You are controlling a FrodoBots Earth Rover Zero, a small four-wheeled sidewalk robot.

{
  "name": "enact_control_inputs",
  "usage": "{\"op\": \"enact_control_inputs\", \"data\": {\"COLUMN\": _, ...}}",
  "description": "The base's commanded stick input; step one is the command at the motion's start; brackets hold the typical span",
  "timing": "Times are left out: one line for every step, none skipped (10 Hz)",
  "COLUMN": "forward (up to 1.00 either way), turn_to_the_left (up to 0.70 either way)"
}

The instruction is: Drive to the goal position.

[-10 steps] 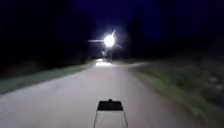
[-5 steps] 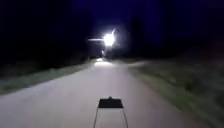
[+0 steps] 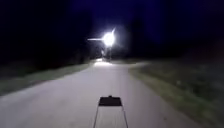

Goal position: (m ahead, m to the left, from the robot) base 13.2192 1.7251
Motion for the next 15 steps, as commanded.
{"op": "enact_control_inputs", "data": {"forward": 1.00, "turn_to_the_left": 0.00}}
{"op": "enact_control_inputs", "data": {"forward": 1.00, "turn_to_the_left": 0.00}}
{"op": "enact_control_inputs", "data": {"forward": 1.00, "turn_to_the_left": 0.00}}
{"op": "enact_control_inputs", "data": {"forward": 1.00, "turn_to_the_left": 0.00}}
{"op": "enact_control_inputs", "data": {"forward": 1.00, "turn_to_the_left": 0.00}}
{"op": "enact_control_inputs", "data": {"forward": 1.00, "turn_to_the_left": 0.00}}
{"op": "enact_control_inputs", "data": {"forward": 1.00, "turn_to_the_left": 0.00}}
{"op": "enact_control_inputs", "data": {"forward": 1.00, "turn_to_the_left": 0.00}}
{"op": "enact_control_inputs", "data": {"forward": 1.00, "turn_to_the_left": 0.00}}
{"op": "enact_control_inputs", "data": {"forward": 1.00, "turn_to_the_left": 0.00}}
{"op": "enact_control_inputs", "data": {"forward": 1.00, "turn_to_the_left": 0.00}}
{"op": "enact_control_inputs", "data": {"forward": 1.00, "turn_to_the_left": 0.00}}
{"op": "enact_control_inputs", "data": {"forward": 1.00, "turn_to_the_left": 0.00}}
{"op": "enact_control_inputs", "data": {"forward": 1.00, "turn_to_the_left": 0.00}}
{"op": "enact_control_inputs", "data": {"forward": 1.00, "turn_to_the_left": 0.00}}
